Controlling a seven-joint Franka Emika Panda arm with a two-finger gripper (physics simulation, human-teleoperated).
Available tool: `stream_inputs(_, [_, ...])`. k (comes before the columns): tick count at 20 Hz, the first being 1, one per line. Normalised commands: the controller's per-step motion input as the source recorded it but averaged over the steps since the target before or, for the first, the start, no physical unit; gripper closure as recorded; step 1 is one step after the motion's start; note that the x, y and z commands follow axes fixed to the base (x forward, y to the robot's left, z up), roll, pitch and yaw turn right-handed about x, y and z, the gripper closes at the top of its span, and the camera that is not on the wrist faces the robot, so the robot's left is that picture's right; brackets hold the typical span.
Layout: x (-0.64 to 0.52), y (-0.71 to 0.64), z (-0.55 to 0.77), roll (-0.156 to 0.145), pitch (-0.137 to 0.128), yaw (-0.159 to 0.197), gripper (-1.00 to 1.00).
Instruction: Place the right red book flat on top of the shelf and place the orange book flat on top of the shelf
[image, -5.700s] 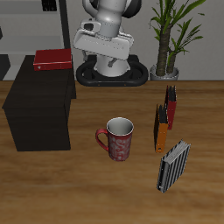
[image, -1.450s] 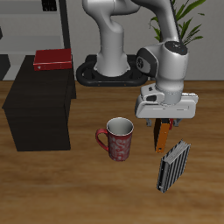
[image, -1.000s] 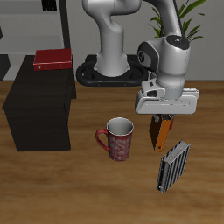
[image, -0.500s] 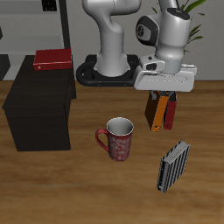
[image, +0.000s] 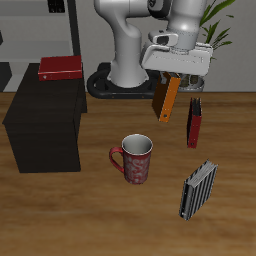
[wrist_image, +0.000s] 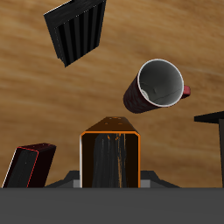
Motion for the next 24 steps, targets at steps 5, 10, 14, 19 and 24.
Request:
stream_inputs(5, [-0.24, -0.40, 0.47, -0.079, -0.027, 0.019, 1.00])
stream_inputs(10, [-0.05, -0.42, 0.39, -0.107, -0.036, 0.014, 1.00])
stream_inputs(14, [0.12, -0.59, 0.43, -0.154, -0.001, -0.020, 1.00])
stream_inputs(19, [0.16, -0.61, 0.33, -0.144, -0.017, -0.002, 1.00])
stream_inputs(24, [0.13, -0.62, 0.32, -0.127, -0.027, -0.015, 1.00])
